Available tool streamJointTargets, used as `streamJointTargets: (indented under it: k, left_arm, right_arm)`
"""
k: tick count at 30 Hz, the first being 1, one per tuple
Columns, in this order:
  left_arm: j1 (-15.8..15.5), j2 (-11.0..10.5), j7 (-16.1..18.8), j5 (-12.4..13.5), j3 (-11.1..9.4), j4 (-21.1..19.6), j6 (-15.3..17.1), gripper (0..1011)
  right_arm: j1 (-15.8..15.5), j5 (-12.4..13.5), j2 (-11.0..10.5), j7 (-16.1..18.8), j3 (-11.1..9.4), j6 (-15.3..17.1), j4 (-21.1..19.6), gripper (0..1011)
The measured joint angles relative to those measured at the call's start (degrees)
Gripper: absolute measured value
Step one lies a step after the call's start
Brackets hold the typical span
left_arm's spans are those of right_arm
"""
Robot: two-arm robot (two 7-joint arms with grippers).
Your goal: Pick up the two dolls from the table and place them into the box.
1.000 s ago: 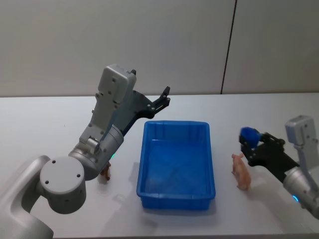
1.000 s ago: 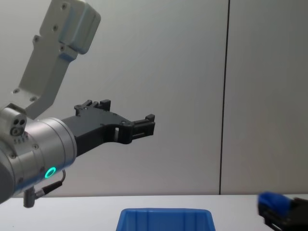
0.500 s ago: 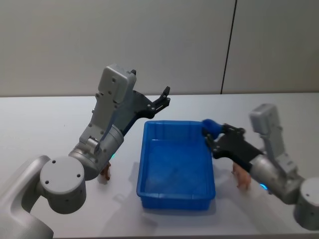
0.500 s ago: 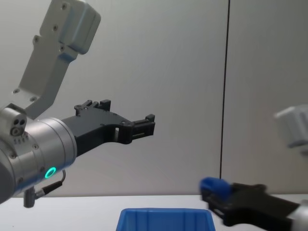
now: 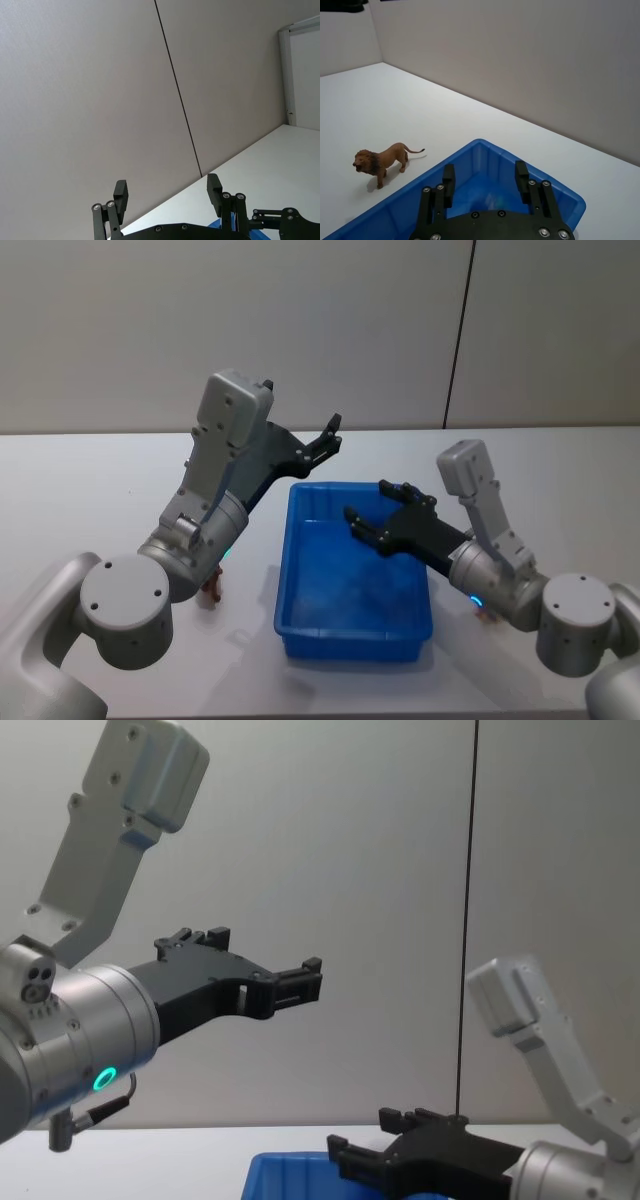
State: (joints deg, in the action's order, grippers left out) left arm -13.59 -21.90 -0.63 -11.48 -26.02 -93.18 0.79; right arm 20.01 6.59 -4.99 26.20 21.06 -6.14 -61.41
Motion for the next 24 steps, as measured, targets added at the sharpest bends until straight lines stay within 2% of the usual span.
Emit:
streamJointTargets:
  k: [1,7,12,19,21,24]
  left_arm:
    - [0.00,0.00,0.00,0.00,0.00,0.00,0.00,1001]
    - [0.00,0.00,0.00,0.00,0.00,0.00,0.00,1001]
    - [0.00,0.00,0.00,0.00,0.00,0.00,0.00,1001]
    - [0.00,0.00,0.00,0.00,0.00,0.00,0.00,1001]
    - [0.00,0.00,0.00,0.00,0.00,0.00,0.00,1001]
    - [0.00,0.00,0.00,0.00,0.00,0.00,0.00,1001]
  right_arm:
    - [0.09,-0.07,0.10,-0.22,0.05,0.12,0.17,708]
    - [0.09,-0.45,0.33,-2.52,0.28,1.34,0.17,877]
    - [-1.48,-0.61,-0.26,-5.74,0.26,3.03,-2.16,994]
    - [-5.33,-0.25,-2.10,-11.37,-0.16,6.08,-7.69,1001]
    - [-5.75,-0.16,-2.31,-11.89,-0.21,6.36,-8.28,1001]
    - [-8.00,0.53,-3.41,-15.08,-0.51,8.18,-11.29,1001]
